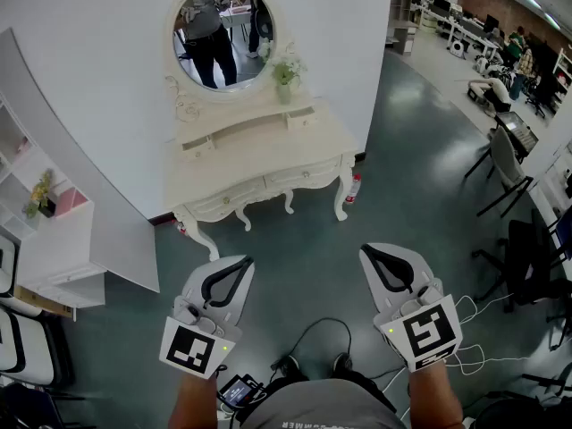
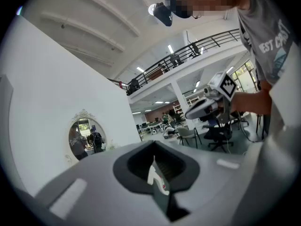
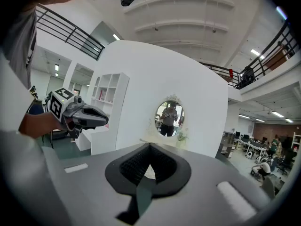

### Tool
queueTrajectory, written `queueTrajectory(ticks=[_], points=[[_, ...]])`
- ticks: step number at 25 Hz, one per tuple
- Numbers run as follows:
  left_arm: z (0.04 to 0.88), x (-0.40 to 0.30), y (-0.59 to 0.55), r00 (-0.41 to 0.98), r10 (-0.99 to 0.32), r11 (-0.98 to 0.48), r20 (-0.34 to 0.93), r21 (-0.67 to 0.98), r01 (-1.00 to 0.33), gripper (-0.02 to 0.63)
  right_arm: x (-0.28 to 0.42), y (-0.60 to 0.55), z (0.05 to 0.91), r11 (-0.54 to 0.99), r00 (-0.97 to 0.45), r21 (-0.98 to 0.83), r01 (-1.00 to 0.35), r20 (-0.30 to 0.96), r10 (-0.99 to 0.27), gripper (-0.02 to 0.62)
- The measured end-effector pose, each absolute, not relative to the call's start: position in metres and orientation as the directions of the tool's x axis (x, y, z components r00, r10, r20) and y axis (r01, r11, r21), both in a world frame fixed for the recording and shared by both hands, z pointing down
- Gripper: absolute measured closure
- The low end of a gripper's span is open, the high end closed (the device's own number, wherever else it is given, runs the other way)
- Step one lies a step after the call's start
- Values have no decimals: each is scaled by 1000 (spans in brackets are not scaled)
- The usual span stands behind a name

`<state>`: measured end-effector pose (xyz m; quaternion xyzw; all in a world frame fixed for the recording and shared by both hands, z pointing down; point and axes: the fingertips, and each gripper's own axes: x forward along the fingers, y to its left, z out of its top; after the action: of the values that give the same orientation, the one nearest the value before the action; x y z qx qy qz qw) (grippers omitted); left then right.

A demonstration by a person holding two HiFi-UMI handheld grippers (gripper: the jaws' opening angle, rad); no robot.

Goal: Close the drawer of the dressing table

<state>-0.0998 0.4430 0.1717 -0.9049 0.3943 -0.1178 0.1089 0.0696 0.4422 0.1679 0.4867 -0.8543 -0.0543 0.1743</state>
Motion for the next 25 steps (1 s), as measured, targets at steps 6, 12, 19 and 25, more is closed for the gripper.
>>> queueTrajectory(ticks=[6,12,19,25], points=[[172,-115,438,669,-733,-670,120,-298,-680,603,53,438,167,510,-459,256,-821,234,-857,595],[175,-131,432,679,-724,-680,121,-292,-673,603,38,434,169,502,-445,267,-823,248,-861,595],[177,-149,428,693,-712,-691,114,-287,-663,603,19,432,172,483,-428,245,-840,247,-869,595],[178,-159,425,706,-701,-700,101,-283,-655,603,8,431,169,465,-418,230,-855,225,-880,594]])
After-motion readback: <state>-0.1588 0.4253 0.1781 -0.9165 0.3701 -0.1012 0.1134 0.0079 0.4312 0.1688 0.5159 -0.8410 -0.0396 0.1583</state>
